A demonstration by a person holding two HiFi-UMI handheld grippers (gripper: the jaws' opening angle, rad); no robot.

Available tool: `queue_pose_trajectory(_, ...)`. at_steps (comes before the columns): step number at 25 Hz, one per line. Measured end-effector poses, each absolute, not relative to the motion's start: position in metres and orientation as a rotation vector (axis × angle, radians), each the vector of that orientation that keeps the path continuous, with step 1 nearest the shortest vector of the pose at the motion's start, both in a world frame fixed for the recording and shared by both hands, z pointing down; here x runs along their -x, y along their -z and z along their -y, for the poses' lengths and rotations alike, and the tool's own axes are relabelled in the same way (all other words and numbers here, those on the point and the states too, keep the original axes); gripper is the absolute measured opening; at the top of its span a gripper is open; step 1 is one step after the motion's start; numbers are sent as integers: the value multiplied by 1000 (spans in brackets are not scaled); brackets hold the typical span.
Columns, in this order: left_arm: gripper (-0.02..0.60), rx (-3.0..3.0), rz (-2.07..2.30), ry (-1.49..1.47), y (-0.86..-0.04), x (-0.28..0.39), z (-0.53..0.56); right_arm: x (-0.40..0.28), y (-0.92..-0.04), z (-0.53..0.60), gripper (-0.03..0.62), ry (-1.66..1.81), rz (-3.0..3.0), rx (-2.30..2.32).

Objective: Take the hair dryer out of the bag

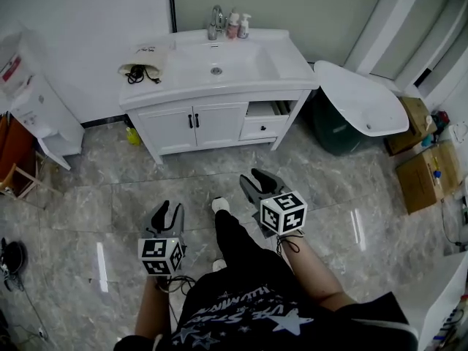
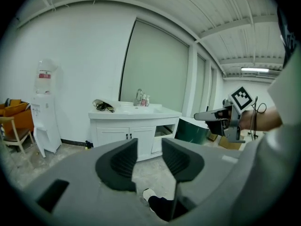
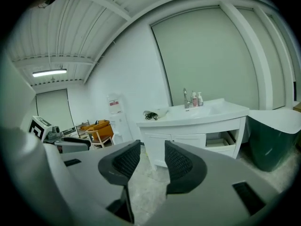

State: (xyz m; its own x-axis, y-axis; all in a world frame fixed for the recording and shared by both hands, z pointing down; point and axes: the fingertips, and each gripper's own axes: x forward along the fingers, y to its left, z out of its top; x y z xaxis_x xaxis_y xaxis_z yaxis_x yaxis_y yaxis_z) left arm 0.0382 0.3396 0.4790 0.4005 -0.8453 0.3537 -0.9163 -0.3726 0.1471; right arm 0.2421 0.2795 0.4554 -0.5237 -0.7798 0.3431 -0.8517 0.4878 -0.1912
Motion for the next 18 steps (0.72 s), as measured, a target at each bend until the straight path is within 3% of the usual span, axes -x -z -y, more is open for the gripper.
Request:
queue_pose_trajectory(1, 202, -2342, 1540, -305, -479, -35, -333, -239, -458, -271, 165, -511, 2529, -1394)
queue_pose_trajectory(2, 243, -2338, 1552, -299, -479, -31, -326, -235, -460, -261, 184, -520, 2534, -1385)
queue_pose_trajectory(5, 292, -2310, 1593, -298, -483, -18, -302, -223, -469, -225, 223, -550, 2542, -1360)
queue_pose_trajectory(10, 337, -2238, 1631, -315, -495, 7, -250, -202, -477, -155, 242, -589, 2563, -1318)
queue_pose_trajectory(18, 347, -2164, 1709, -333, -491, 41, -136, -168, -478, -25, 241, -611, 2600, -1225)
